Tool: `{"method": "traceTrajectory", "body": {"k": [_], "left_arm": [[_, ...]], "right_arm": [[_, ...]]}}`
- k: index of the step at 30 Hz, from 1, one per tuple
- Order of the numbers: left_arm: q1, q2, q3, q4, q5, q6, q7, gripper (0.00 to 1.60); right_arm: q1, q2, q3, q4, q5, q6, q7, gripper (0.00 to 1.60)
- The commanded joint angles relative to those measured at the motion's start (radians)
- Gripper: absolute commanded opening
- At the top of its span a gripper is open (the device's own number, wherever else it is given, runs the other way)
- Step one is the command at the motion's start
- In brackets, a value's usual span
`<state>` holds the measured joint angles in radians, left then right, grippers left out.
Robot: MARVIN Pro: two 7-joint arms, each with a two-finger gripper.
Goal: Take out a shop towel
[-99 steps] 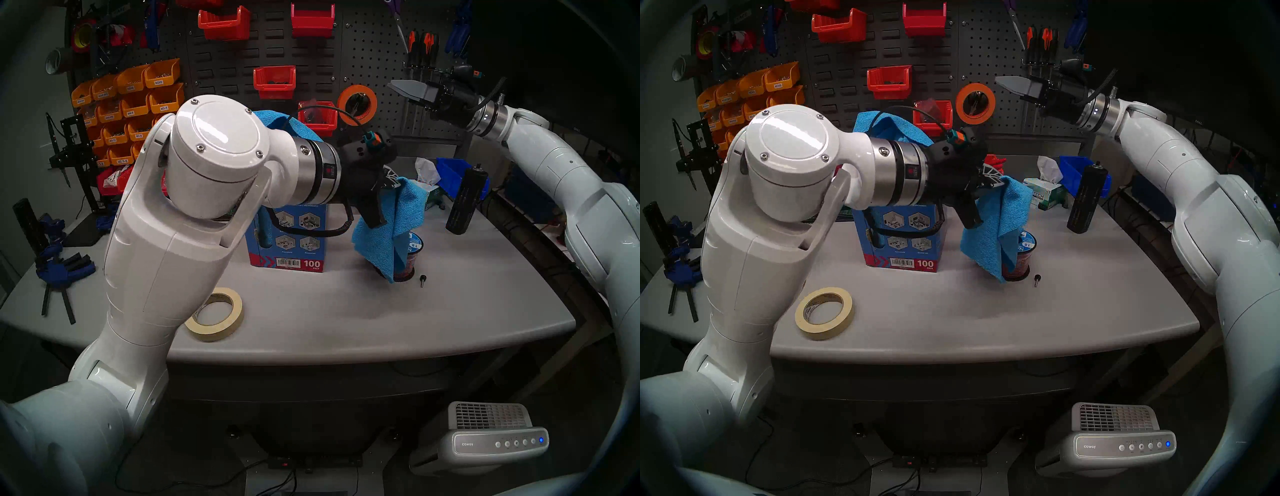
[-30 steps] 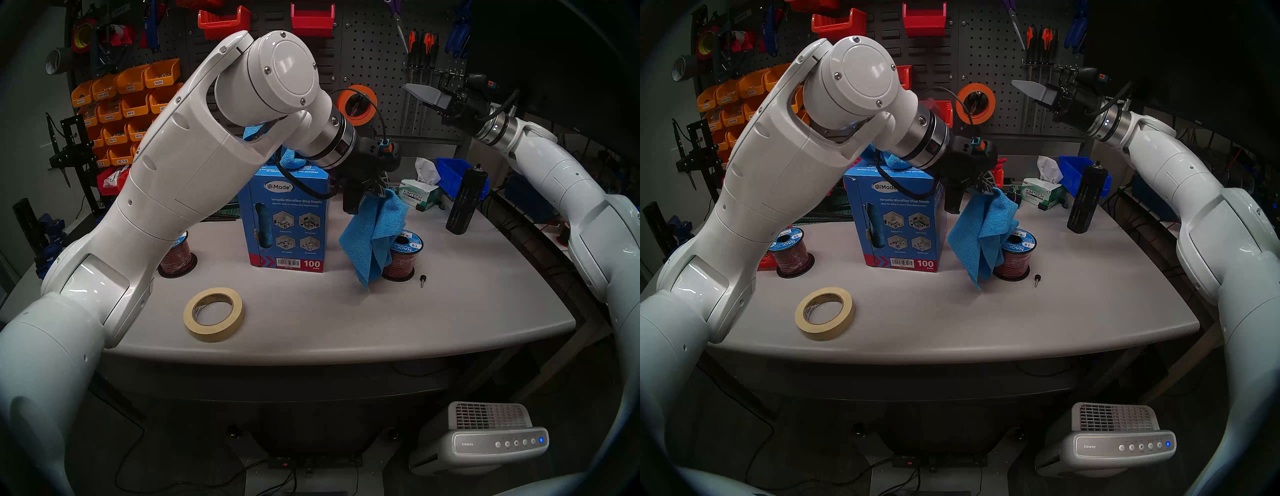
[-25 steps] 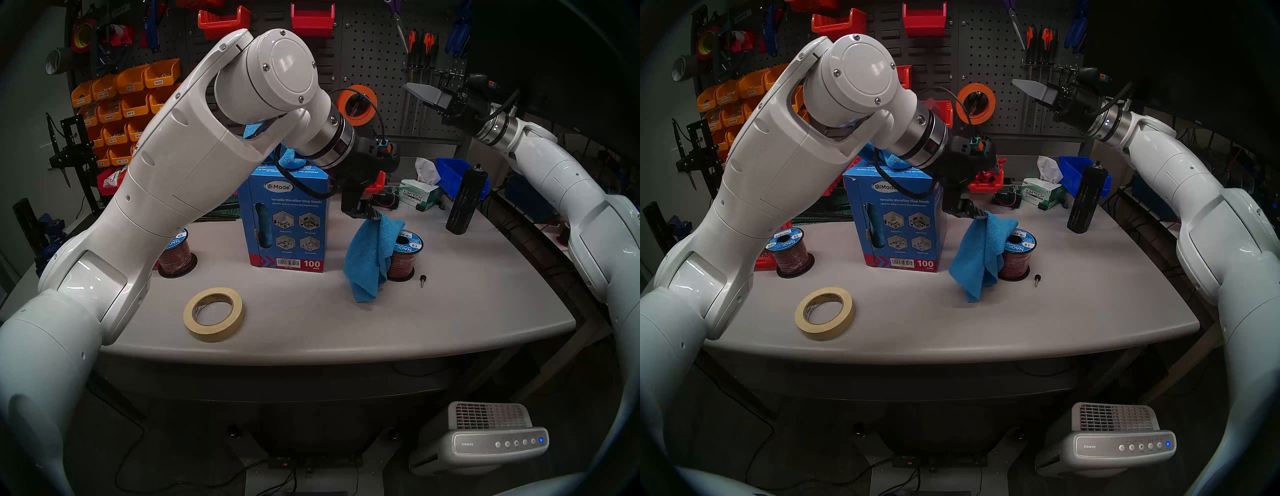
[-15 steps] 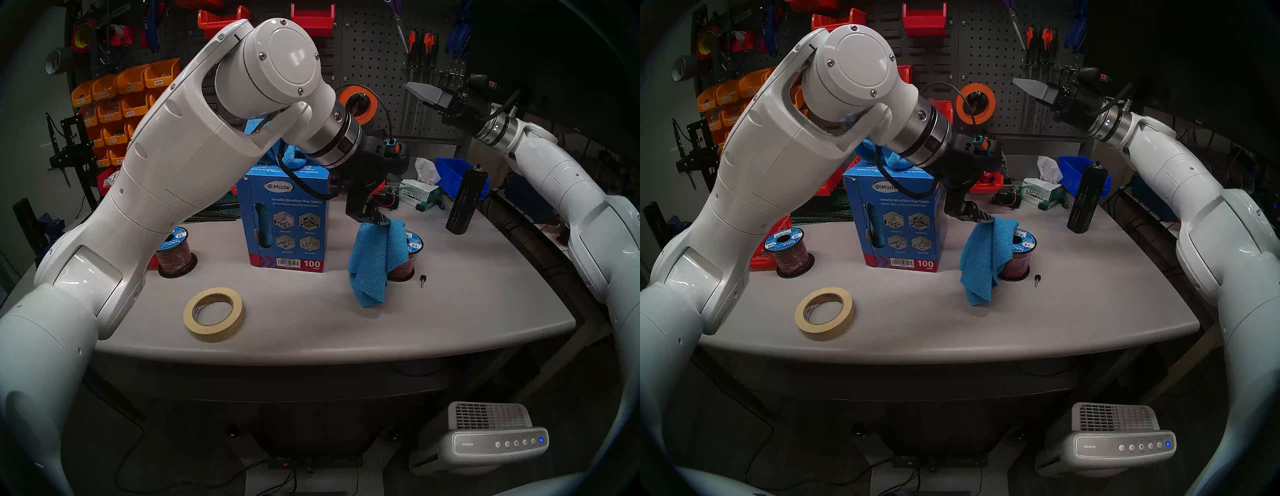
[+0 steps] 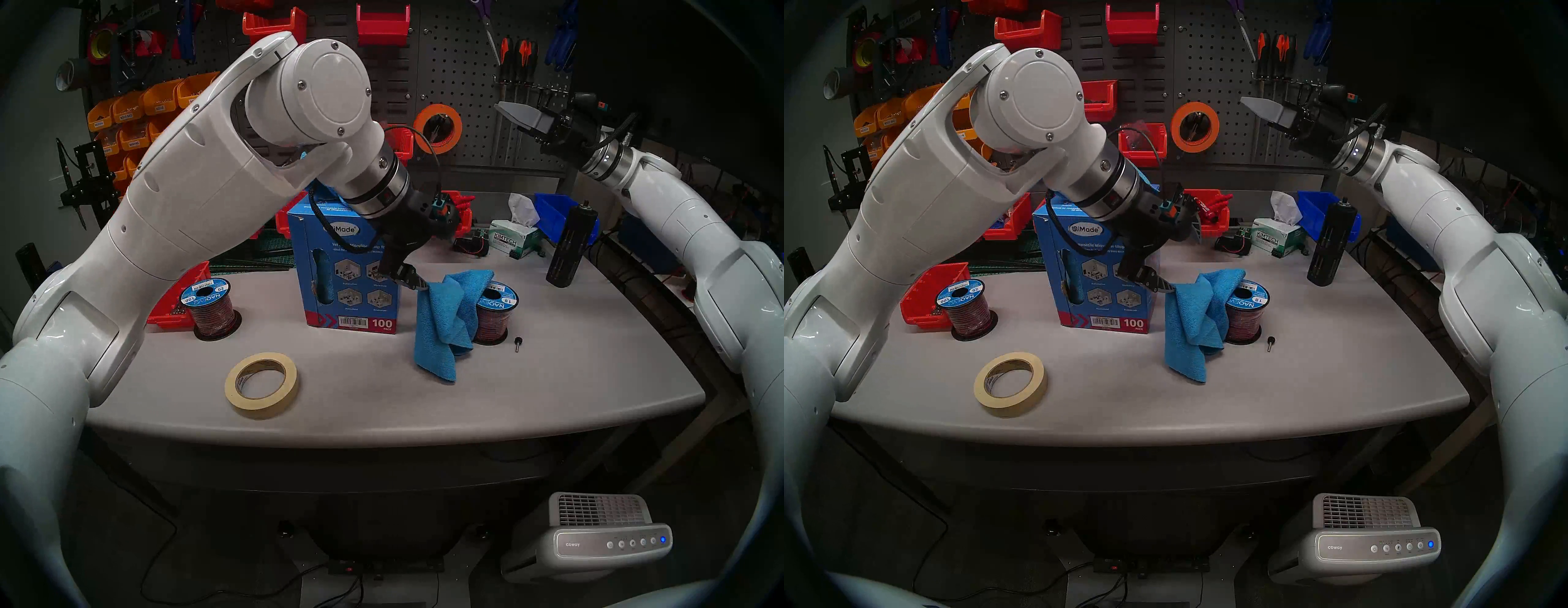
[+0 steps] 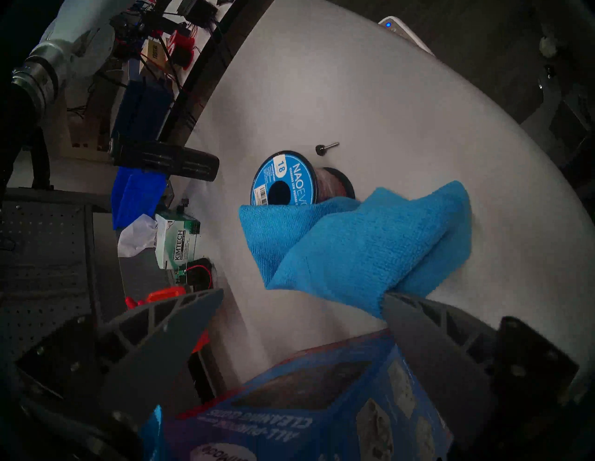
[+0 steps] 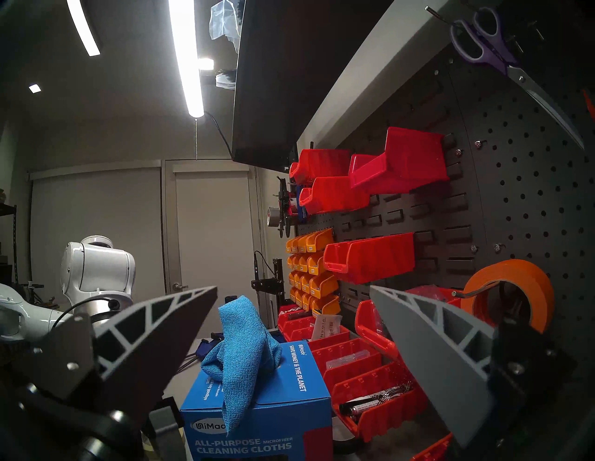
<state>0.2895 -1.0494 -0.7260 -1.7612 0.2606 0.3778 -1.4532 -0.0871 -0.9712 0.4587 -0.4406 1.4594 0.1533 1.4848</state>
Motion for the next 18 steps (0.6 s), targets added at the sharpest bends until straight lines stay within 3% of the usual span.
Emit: {"method": "traceTrajectory", "body": {"k": [1, 8, 13, 18], "left_arm": [[-0.111, -0.021, -0.057, 0.035, 0.043, -0.036, -0.010, 1.60], [-0.126, -0.045, -0.003, 0.081, 0.062, -0.080, -0.030, 1.60], [-0.060, -0.059, 0.035, 0.056, -0.005, -0.066, -0.030, 1.60], [-0.064, -0.087, 0.027, 0.033, -0.070, -0.044, -0.030, 1.60]], "right_arm": [[0.035, -0.005, 0.020, -0.002, 0.017, 0.003, -0.001, 1.60], [0.038, -0.010, 0.027, -0.001, 0.023, 0.008, -0.001, 1.60], [0.037, -0.009, 0.028, 0.001, 0.023, 0.014, -0.001, 1.60], [0.037, -0.012, 0.030, 0.001, 0.024, 0.017, -0.001, 1.60]]}}
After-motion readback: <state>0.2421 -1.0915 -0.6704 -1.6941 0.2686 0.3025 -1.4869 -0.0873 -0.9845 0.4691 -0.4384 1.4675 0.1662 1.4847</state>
